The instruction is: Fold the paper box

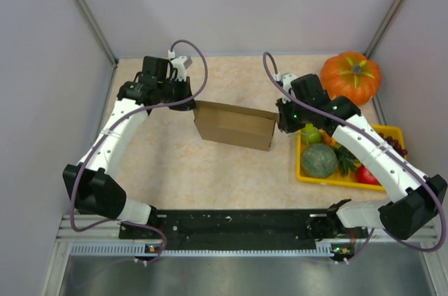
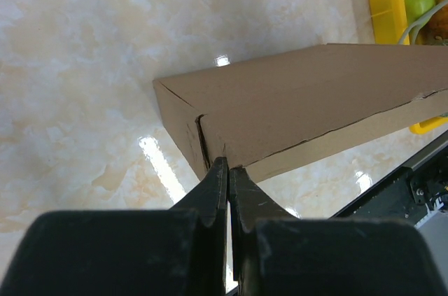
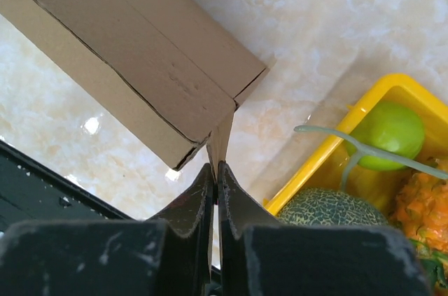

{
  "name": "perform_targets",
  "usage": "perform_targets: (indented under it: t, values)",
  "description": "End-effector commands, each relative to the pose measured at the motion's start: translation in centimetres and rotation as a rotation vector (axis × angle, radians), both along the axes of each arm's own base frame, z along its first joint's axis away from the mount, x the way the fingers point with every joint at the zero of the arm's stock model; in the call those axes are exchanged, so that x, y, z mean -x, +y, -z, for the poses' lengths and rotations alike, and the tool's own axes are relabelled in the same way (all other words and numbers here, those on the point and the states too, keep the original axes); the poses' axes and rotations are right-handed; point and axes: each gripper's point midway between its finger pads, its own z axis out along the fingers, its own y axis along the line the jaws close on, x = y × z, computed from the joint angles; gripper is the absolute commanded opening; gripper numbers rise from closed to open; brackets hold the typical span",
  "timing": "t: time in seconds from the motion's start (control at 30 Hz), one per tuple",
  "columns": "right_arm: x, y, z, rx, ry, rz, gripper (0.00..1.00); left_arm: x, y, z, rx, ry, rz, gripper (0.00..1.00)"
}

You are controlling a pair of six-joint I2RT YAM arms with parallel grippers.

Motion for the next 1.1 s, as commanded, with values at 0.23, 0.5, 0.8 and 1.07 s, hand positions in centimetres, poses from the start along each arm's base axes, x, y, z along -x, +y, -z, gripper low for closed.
perform_targets:
  t: [0.23,0.5,0.8,1.07]
  values:
    - [-0.6,1.4,-1.5,-0.052,0.009,-0.002,0.00,0.3,0.1,0.6,-0.022,0.035,-0.005,0.00]
    - [-0.9,0.8,-1.9,-0.012,-0.012,-0.006,0.00,-0.3,1.7,0.8,-0.128,-0.060,0.018,0.00]
    - [-1.1,0.9,-0.9,0.012,0.009,-0.016,0.00,-0.8,2.0,0.6,-0.168,-0.092,0.047,0.00]
    - [-1.1,1.2,-0.7,0.007,0.020,-0.030,0.00,-1.2,2.1,-1.7,-0.180,-0.140,0.063,0.00]
